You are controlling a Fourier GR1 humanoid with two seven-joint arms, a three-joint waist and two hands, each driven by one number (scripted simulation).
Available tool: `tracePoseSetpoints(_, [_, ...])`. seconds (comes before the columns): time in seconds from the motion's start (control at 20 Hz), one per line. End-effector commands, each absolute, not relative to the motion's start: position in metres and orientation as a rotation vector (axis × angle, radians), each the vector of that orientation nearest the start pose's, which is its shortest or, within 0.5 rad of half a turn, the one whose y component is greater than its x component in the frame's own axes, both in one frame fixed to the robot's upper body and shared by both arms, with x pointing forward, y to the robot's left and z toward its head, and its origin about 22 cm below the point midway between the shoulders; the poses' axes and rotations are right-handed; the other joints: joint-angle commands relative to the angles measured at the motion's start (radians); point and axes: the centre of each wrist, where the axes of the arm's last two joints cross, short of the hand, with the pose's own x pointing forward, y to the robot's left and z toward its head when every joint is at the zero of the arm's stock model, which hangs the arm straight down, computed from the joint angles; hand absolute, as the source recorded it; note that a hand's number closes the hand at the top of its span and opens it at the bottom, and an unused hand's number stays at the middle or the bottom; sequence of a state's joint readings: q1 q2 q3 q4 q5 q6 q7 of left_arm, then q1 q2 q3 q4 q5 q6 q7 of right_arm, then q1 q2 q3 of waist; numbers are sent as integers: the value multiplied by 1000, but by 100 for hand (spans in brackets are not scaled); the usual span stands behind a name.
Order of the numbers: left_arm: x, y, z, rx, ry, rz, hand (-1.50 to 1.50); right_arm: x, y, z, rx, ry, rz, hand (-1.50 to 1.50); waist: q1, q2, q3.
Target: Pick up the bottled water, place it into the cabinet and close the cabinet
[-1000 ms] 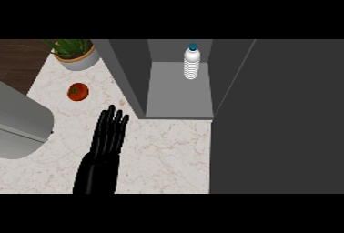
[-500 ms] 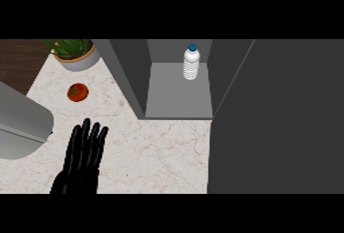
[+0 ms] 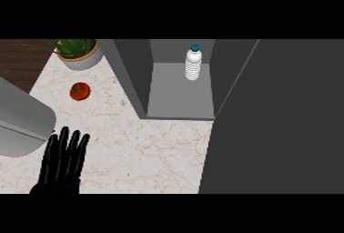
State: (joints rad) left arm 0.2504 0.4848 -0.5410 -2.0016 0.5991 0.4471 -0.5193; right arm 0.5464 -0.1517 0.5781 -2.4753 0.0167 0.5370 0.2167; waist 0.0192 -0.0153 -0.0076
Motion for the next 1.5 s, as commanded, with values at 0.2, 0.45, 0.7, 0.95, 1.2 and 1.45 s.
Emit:
tracePoseSetpoints(0.2, [140, 236, 47, -237, -1887, 208, -150, 89, -134, 166, 639, -1788, 842, 150, 17, 2, -6])
tracePoseSetpoints(0.45, [137, 235, 47, -262, -1901, 201, -150, 102, -112, 165, 626, -1785, 886, 150, 10, 7, -3])
tracePoseSetpoints(0.7, [134, 245, 49, -295, -1890, 196, -150, 112, -106, 168, 610, -1807, 920, 150, 26, 8, -5])
tracePoseSetpoints(0.95, [130, 247, 47, -290, -1906, 189, -150, 117, -101, 165, 624, -1770, 956, 150, 41, 10, -6])
tracePoseSetpoints(1.2, [130, 252, 51, -308, -1901, 189, -150, 119, -104, 170, 634, -1778, 971, 150, 50, 14, -7])
tracePoseSetpoints(1.45, [129, 258, 50, -302, -1909, 173, -150, 126, -105, 165, 642, -1760, 938, 150, 70, 24, -7])
